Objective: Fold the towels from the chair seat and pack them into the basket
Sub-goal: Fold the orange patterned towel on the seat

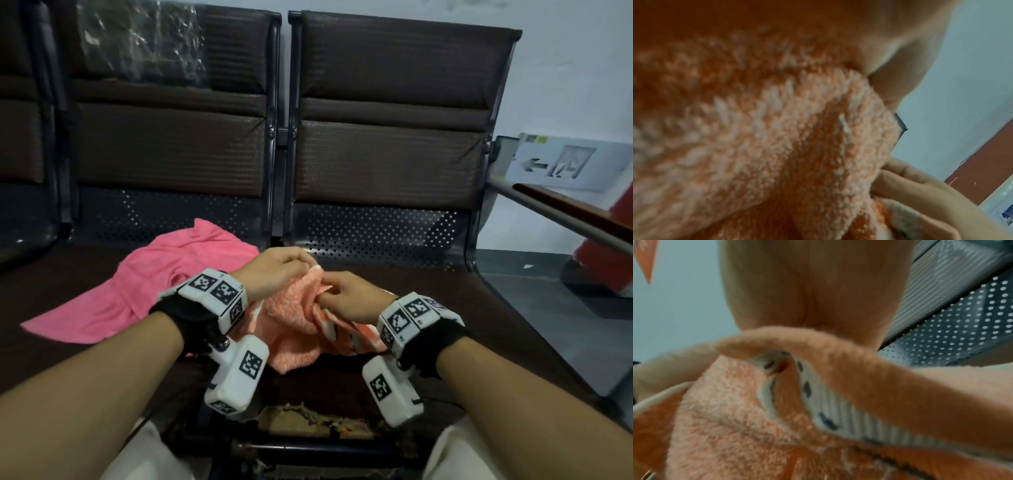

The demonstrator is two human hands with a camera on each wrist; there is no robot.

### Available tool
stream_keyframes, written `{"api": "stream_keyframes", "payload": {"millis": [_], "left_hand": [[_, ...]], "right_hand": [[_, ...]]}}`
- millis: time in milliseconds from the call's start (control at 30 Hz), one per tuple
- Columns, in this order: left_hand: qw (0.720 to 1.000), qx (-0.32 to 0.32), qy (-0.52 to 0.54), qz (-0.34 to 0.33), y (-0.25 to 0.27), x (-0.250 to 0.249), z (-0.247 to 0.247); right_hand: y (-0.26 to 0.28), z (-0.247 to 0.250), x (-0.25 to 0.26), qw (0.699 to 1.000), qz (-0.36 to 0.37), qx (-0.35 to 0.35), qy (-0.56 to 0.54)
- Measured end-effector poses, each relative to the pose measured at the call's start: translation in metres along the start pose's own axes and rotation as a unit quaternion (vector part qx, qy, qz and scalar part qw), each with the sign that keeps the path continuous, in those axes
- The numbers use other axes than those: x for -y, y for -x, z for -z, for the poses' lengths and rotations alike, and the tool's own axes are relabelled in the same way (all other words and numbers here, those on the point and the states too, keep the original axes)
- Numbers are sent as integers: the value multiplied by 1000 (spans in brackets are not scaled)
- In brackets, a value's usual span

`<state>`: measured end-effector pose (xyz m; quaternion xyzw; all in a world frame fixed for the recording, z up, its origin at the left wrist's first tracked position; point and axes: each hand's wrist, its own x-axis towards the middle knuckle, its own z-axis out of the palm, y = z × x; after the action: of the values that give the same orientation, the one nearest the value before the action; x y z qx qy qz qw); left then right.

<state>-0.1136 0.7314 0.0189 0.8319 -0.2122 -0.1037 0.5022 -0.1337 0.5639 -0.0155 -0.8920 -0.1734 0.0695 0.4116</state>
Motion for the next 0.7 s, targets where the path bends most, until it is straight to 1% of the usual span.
{"api": "stream_keyframes", "payload": {"millis": [33,67,133,167,233,300,333,400,467,567,700], "left_hand": [[1000,-10,5,-2,-1,2,0],[999,-30,24,7,-2,6,0],[995,-59,71,40,-3,13,3],[995,-61,67,48,-4,16,5],[997,-48,-5,52,-4,23,8],[992,-37,-110,50,-3,29,9],[987,-43,-151,45,-3,31,9],[982,-71,-171,36,-2,32,12],[985,-104,-139,22,-1,30,15],[991,-135,-14,-12,0,18,17],[974,-210,85,3,-5,6,16]], "right_hand": [[-2,-1,-1,1000,-10,0,8],[-5,0,-4,1000,-22,-14,7],[-11,4,-11,995,-60,-78,-8],[-13,7,-16,989,-82,-117,-27],[-16,14,-24,973,-112,-190,-71],[-14,22,-29,956,-121,-254,-88],[-13,27,-32,946,-124,-283,-95],[-9,37,-35,925,-140,-335,-108],[-4,45,-37,910,-151,-367,-119],[3,48,-36,898,-153,-388,-141],[8,51,-22,896,-119,-397,-162]]}}
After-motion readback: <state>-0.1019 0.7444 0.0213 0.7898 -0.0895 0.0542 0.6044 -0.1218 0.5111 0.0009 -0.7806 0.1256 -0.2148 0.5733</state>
